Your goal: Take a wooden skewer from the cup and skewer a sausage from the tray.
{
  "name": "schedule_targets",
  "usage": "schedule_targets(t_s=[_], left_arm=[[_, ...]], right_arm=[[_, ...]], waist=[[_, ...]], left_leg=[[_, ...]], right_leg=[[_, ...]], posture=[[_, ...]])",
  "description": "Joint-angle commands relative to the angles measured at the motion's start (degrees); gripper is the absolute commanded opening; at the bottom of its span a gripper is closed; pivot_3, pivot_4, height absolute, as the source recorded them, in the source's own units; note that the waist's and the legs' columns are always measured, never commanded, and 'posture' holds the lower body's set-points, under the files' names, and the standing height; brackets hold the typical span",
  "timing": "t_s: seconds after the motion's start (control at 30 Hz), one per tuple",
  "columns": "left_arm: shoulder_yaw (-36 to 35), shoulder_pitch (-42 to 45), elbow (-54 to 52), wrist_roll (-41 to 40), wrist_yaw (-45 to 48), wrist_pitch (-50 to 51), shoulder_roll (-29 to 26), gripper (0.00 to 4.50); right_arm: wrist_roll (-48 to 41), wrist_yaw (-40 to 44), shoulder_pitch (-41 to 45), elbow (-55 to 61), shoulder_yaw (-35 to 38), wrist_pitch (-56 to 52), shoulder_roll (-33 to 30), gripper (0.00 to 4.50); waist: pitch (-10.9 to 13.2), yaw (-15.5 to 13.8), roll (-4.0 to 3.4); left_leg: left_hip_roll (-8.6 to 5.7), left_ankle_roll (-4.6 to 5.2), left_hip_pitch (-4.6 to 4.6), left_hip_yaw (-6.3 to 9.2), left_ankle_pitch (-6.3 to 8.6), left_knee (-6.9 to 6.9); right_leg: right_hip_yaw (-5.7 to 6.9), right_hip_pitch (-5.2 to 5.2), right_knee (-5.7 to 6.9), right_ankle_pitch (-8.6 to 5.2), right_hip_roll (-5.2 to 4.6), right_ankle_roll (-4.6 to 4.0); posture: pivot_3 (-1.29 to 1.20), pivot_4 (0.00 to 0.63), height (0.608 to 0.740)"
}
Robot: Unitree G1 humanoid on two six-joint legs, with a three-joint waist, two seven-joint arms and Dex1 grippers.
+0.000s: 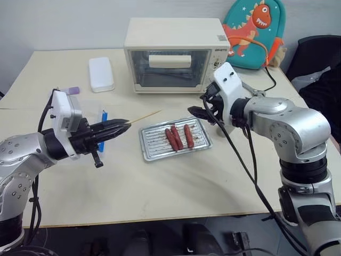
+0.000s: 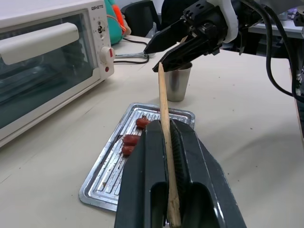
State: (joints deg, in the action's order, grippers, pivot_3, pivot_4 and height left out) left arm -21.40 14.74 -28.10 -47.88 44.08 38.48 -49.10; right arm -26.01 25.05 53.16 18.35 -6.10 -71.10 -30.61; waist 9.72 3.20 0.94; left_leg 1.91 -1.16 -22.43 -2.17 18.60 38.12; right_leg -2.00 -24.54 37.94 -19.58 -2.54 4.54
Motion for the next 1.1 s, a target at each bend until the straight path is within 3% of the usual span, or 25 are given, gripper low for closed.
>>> schedule_targets(t_s=[0.03, 0.2, 0.5, 0.57, 0.73, 1.1], left_arm=[[-0.86, 0.62, 0.03, 0.1, 0.44, -1.34, -0.16, 0.0], [-0.82, 0.66, 0.12, 0.22, 0.31, -1.36, -0.14, 0.0], [-0.39, 1.54, 0.34, 0.01, 0.09, -0.92, -0.32, 0.0], [-0.24, 1.77, 0.38, 0.05, 0.02, -0.88, -0.26, 0.0], [0.0, 1.93, 0.34, 0.04, -0.14, -0.93, -0.25, 0.0], [0.42, 2.71, 0.64, 0.06, -0.13, -0.8, -0.54, 0.0]], right_arm=[[-1.35, 0.91, 3.15, 4.72, 0.61, -1.41, -0.29, 3.34], [-1.85, 0.67, 0.57, 7.99, -1.97, -3.61, 0.77, 3.34], [5.02, -4.28, -8.19, 4.56, -7.45, 3.62, 4.22, 3.34], [5.75, -4.71, -9.08, 3.93, -7.75, 4.21, 4.98, 2.64], [7.48, -5.85, -10.78, 2.65, -8.19, 5.24, 6.67, 1.46], [11.35, -7.57, -12.1, -1.42, -9.29, 7.71, 9.91, 1.46]], waist=[[0.0, 0.0, 0.0], [0.0, 0.04, 0.0], [0.0, 0.03, 0.0], [0.0, 0.06, 0.0], [-0.01, 0.06, 0.01], [-0.01, 0.08, 0.0]], left_leg=[[0.0, 0.0, 0.0, 0.0, 0.0, 0.0], [0.01, 0.0, 0.0, 0.01, 0.0, -0.02], [-0.02, -0.02, -0.01, -0.01, -0.02, 0.05], [-0.02, -0.02, 0.01, 0.01, -0.02, 0.04], [-0.02, -0.03, 0.01, 0.0, -0.03, 0.04], [-0.03, -0.05, 0.01, 0.0, -0.03, 0.04]], right_leg=[[0.0, -0.01, 0.0, 0.0, 0.0, 0.0], [0.01, -0.01, 0.01, 0.0, 0.01, 0.0], [-0.01, -0.01, 0.04, 0.0, -0.01, 0.0], [0.01, -0.01, 0.05, 0.0, 0.0, 0.0], [0.0, -0.01, 0.06, 0.0, 0.0, 0.0], [0.01, -0.01, 0.08, 0.0, 0.01, 0.0]], posture=[[0.0, 0.15, 0.74], [0.0, 0.15, 0.74], [0.0, 0.15, 0.74], [0.0, 0.15, 0.74], [0.0, 0.15, 0.74], [0.0, 0.15, 0.74]])
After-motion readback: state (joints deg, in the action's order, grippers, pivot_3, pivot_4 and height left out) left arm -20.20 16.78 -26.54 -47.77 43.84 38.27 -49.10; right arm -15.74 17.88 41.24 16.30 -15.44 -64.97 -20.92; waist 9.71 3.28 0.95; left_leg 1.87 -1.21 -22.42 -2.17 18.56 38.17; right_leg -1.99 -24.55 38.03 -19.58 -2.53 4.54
